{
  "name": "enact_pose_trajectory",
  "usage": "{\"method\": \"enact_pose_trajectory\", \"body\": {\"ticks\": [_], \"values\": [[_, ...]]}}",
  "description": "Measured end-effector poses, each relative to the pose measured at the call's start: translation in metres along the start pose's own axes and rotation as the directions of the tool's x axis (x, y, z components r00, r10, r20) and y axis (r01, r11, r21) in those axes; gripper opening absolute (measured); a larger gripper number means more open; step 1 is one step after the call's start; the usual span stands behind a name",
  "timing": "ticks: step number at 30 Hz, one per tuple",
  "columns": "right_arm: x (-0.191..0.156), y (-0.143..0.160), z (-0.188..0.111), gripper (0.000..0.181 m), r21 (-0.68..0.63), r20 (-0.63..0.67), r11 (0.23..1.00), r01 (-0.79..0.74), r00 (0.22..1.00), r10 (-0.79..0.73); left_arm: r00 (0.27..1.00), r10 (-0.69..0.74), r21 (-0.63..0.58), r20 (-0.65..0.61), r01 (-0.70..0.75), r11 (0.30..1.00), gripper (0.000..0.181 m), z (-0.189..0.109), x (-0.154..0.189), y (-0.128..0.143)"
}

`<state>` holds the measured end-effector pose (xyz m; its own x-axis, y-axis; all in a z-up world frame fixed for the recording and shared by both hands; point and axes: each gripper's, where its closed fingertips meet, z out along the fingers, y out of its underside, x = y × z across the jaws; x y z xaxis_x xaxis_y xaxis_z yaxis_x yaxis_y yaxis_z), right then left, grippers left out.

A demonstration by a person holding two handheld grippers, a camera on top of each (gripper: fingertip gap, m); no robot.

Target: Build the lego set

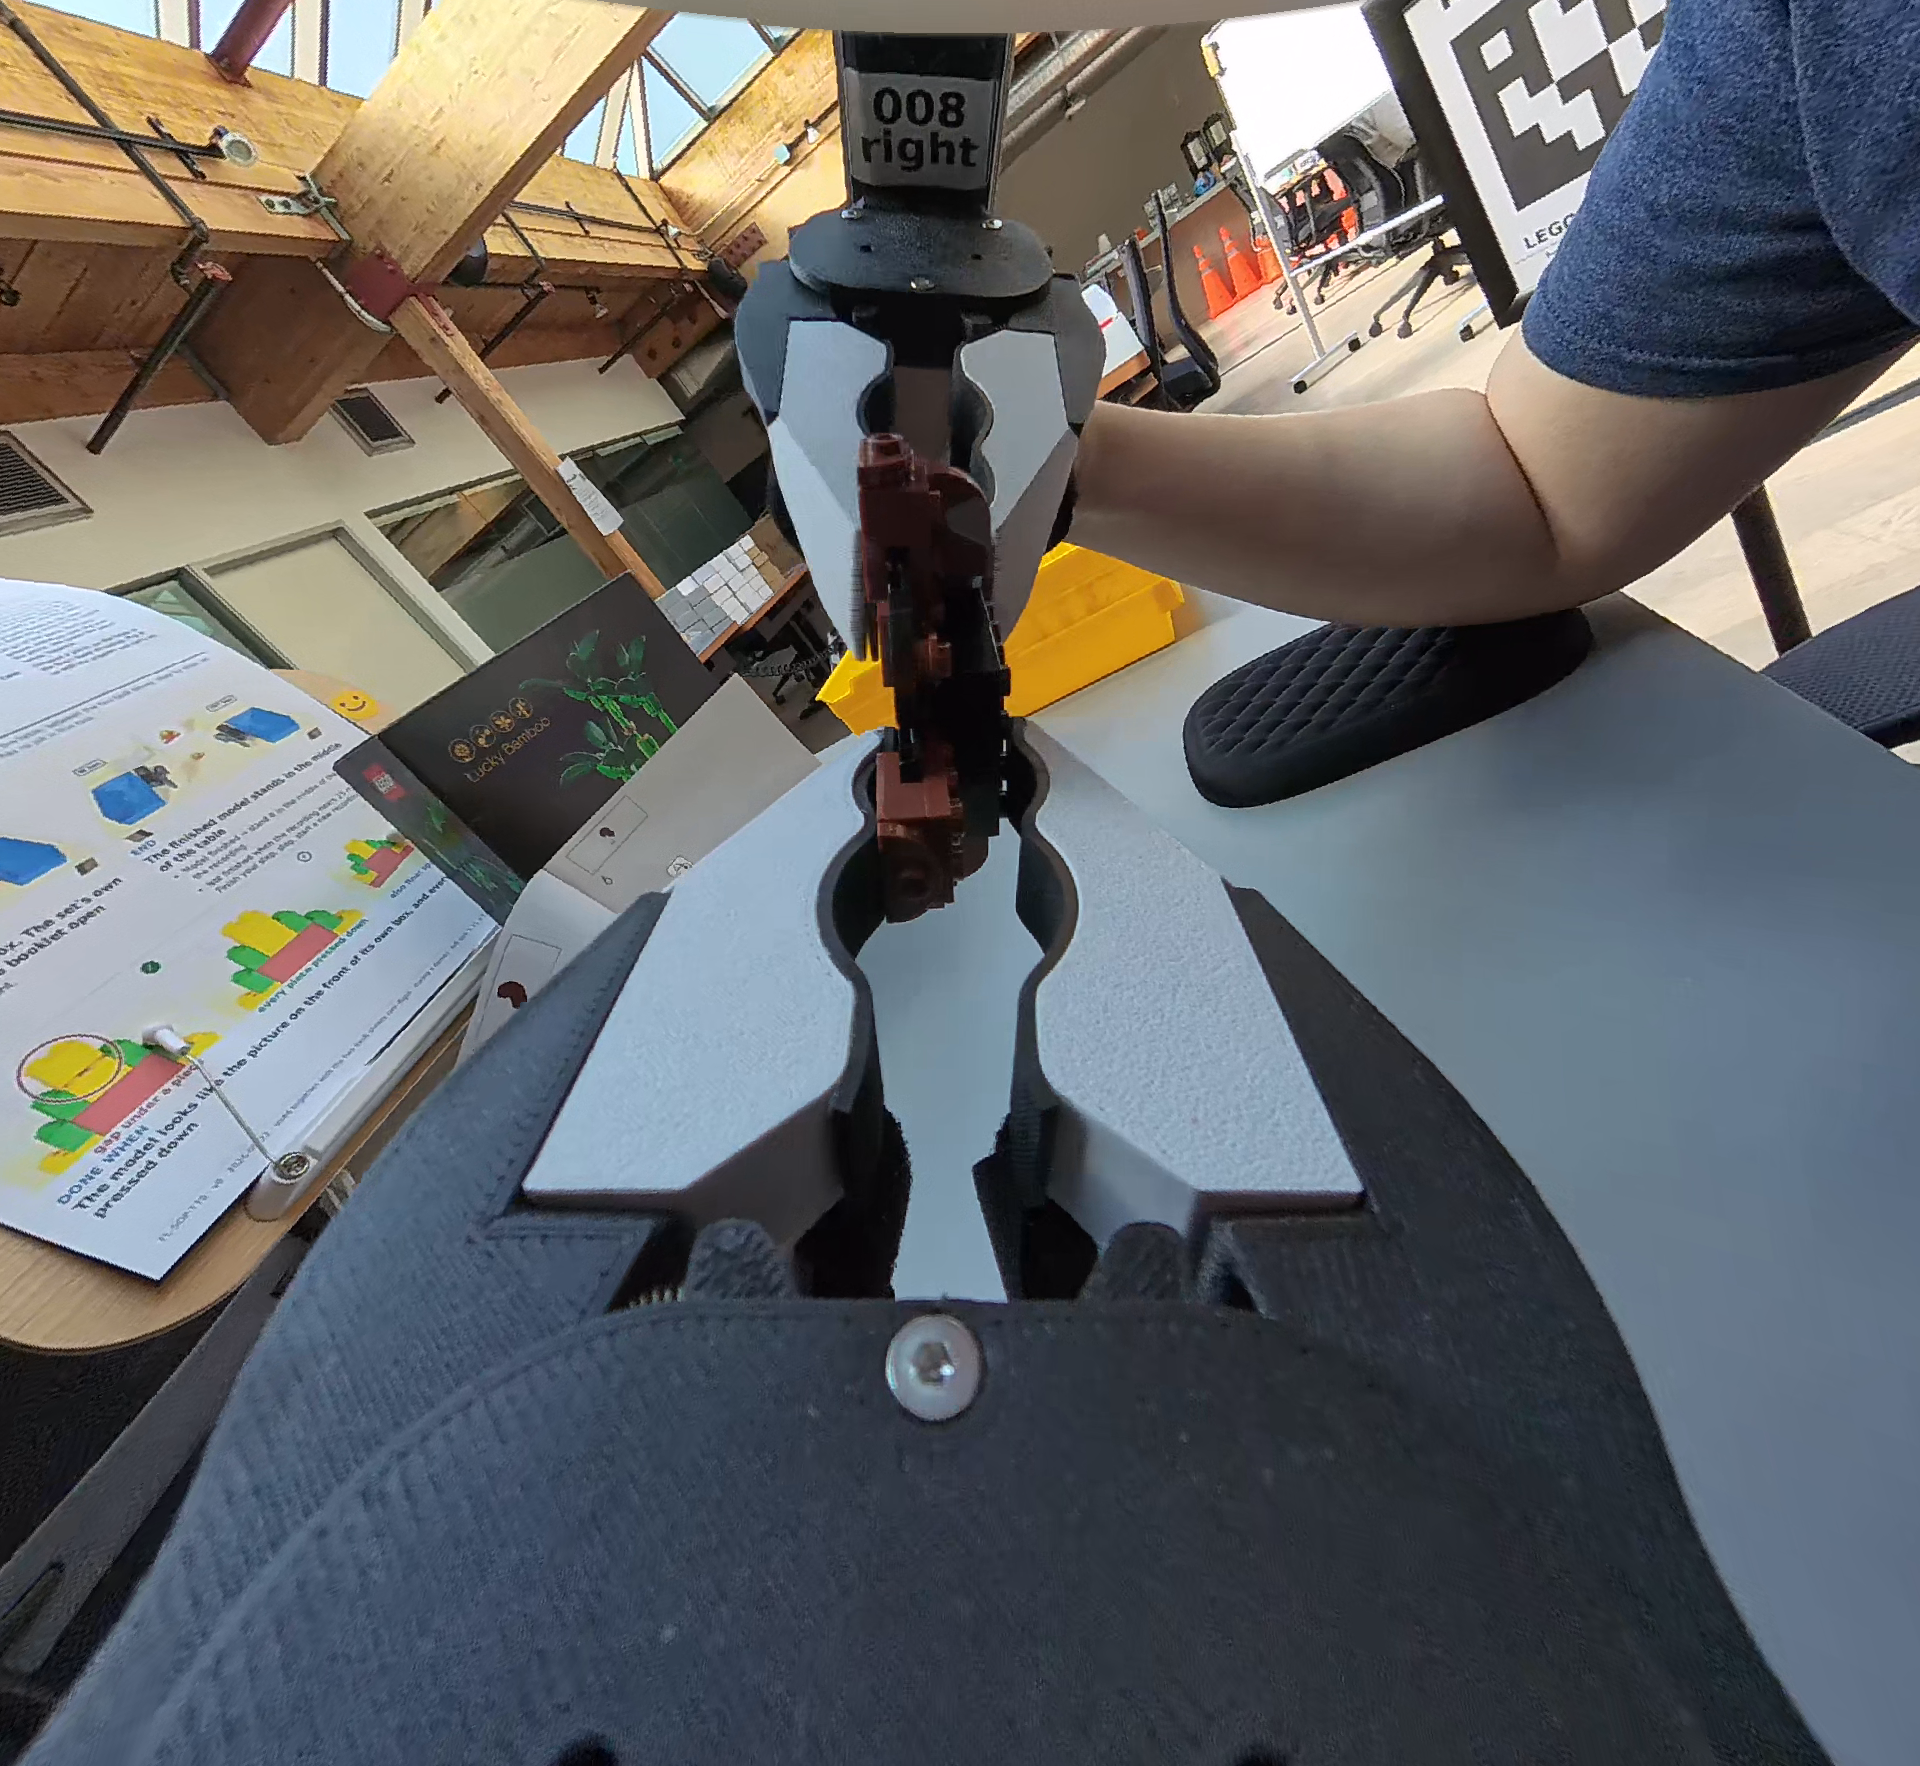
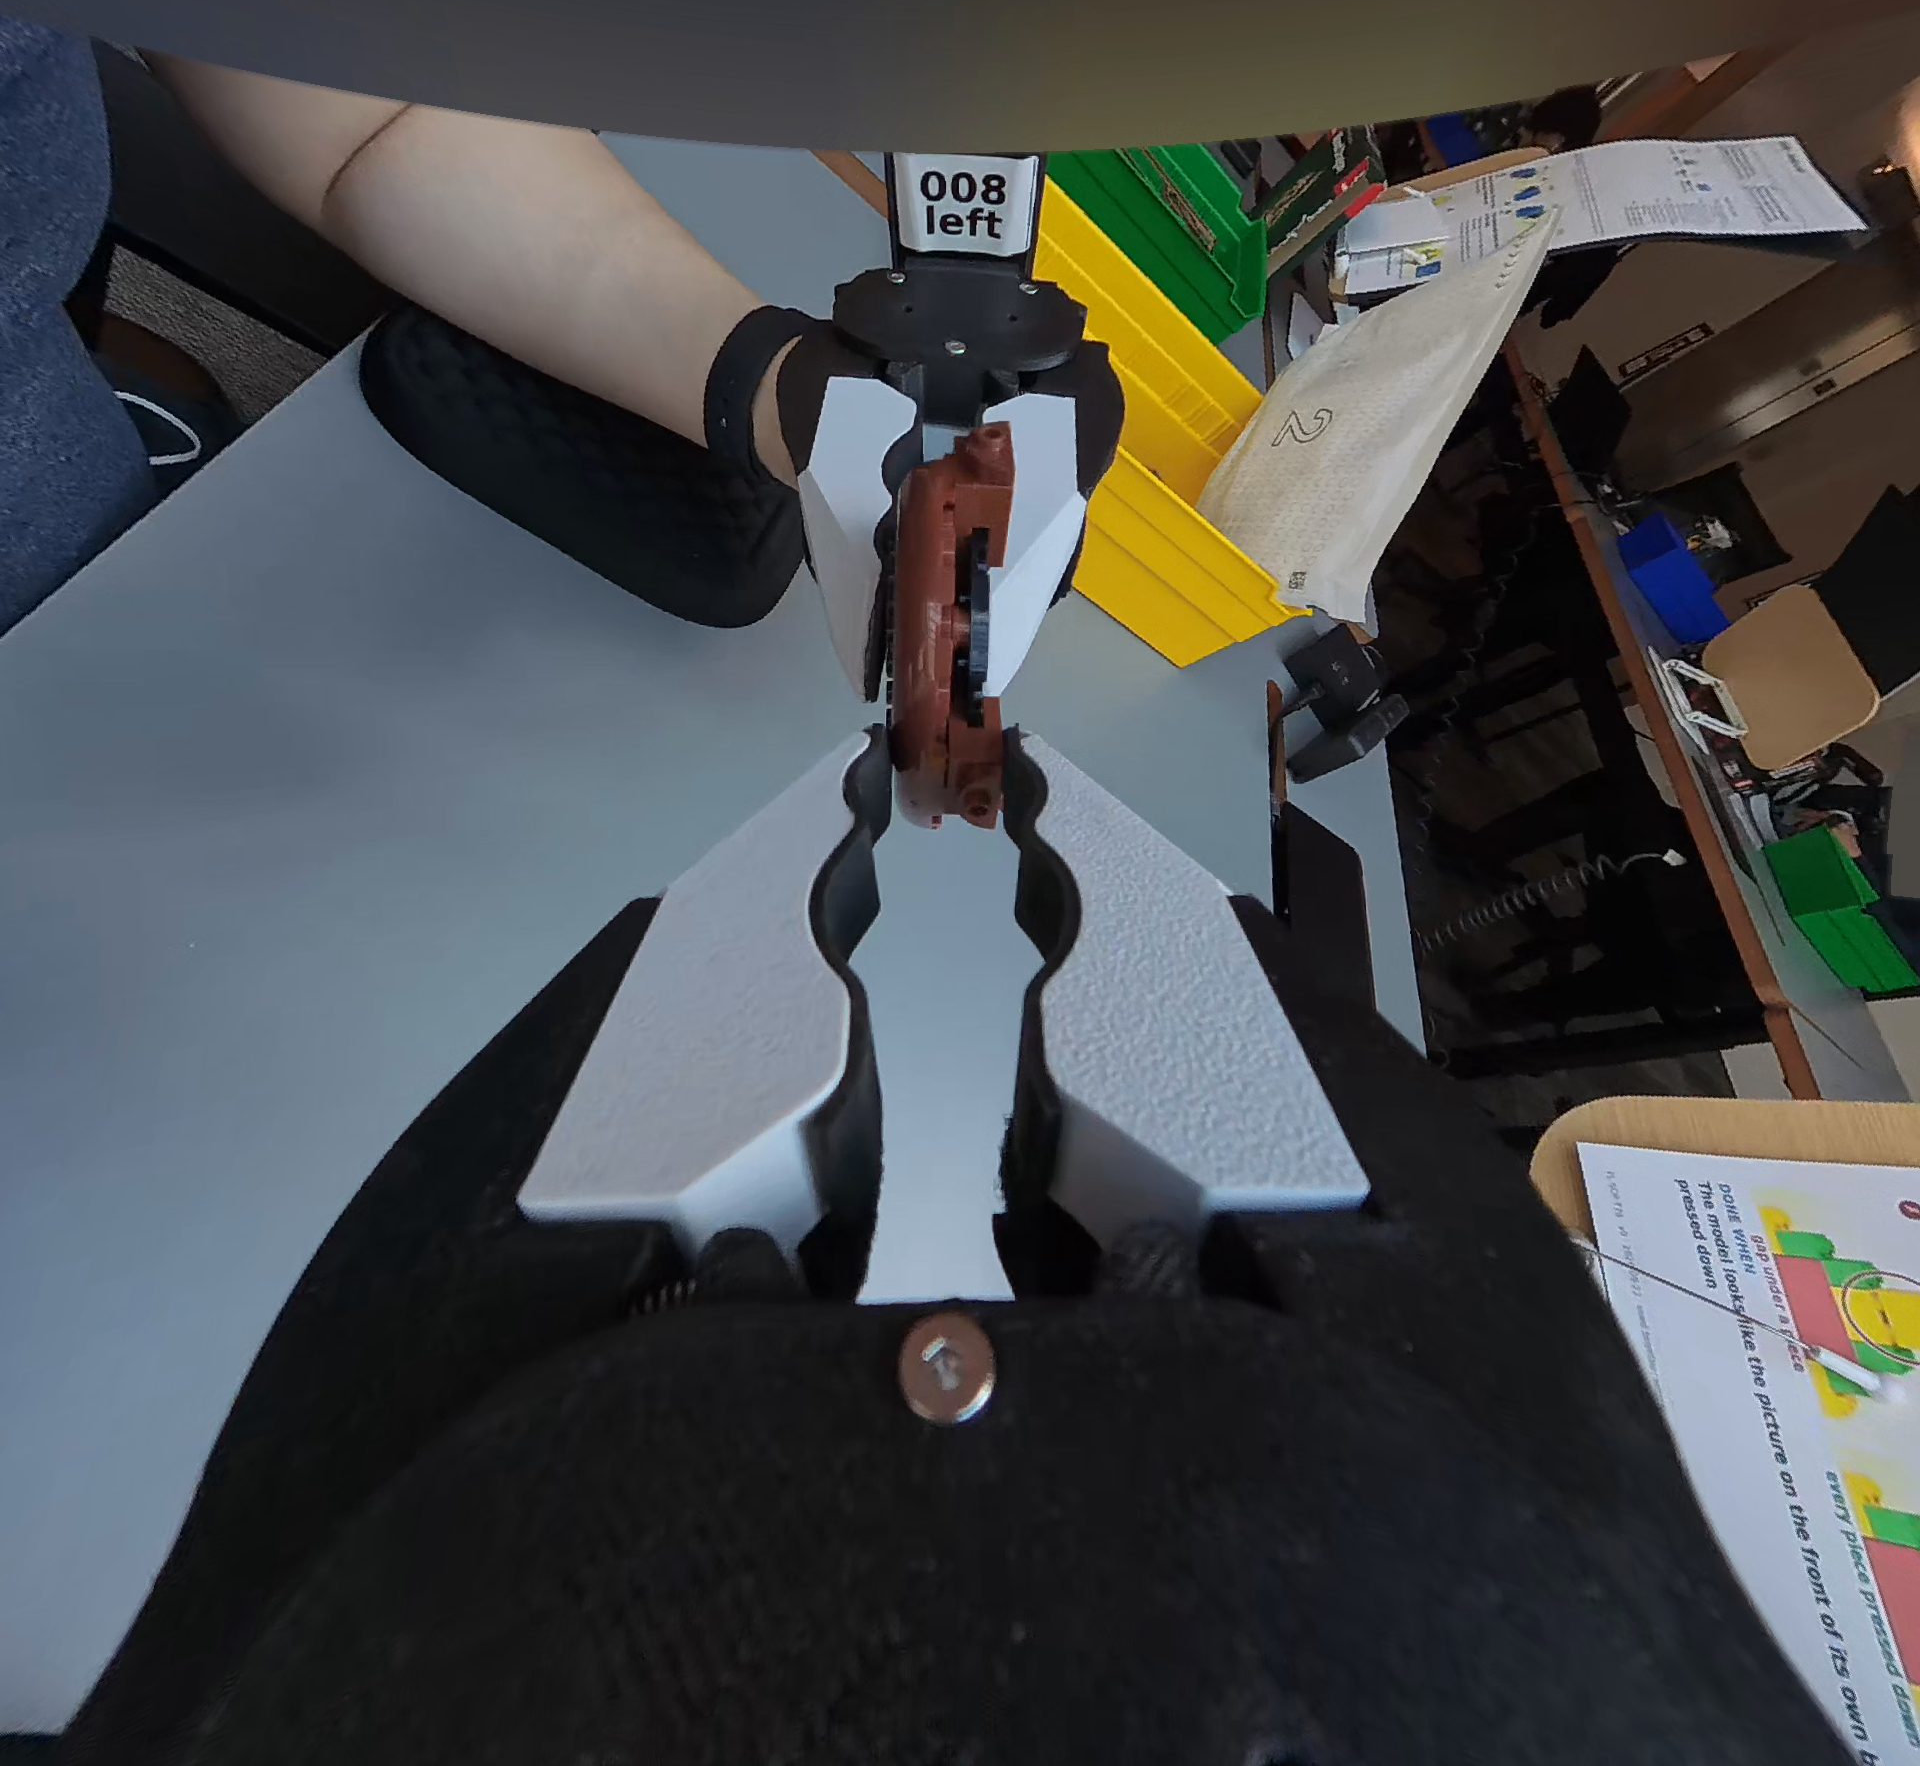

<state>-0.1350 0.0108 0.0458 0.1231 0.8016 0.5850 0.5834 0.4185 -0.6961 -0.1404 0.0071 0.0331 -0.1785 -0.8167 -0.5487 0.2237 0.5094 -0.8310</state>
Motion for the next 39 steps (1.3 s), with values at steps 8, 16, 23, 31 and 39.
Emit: {"method": "enact_pose_trajectory", "body": {"ticks": [8, 16, 23, 31, 39], "values": [[-0.004, -0.001, 0.001, 0.019, -0.020, 0.006, 0.999, 0.045, 0.999, -0.044, 1.000, 0.005, 0.003, -0.027, -0.005, 1.000, 0.018, -0.002, 0.003, -0.001], [-0.005, 0.003, 0.004, 0.019, -0.027, 0.031, 0.999, 0.029, 0.999, -0.028, 0.999, 0.011, -0.012, -0.039, -0.012, 1.000, 0.017, -0.003, 0.004, 0.003], [0.000, -0.003, 0.008, 0.022, 0.046, 0.022, 0.998, -0.042, 0.999, 0.041, 0.999, -0.029, 0.003, -0.022, 0.029, 1.000, 0.017, -0.004, -0.001, 0.003], [0.012, -0.011, 0.006, 0.048, 0.145, 0.053, 0.965, -0.220, 0.975, 0.214, 0.989, -0.143, 0.069, -0.031, 0.145, 0.987, 0.018, -0.007, -0.007, -0.003], [0.020, -0.018, -0.005, 0.020, 0.257, 0.155, 0.885, -0.388, 0.921, 0.358, 0.918, -0.384, 0.171, -0.099, 0.396, 0.902, 0.017, -0.006, -0.016, -0.014]]}}
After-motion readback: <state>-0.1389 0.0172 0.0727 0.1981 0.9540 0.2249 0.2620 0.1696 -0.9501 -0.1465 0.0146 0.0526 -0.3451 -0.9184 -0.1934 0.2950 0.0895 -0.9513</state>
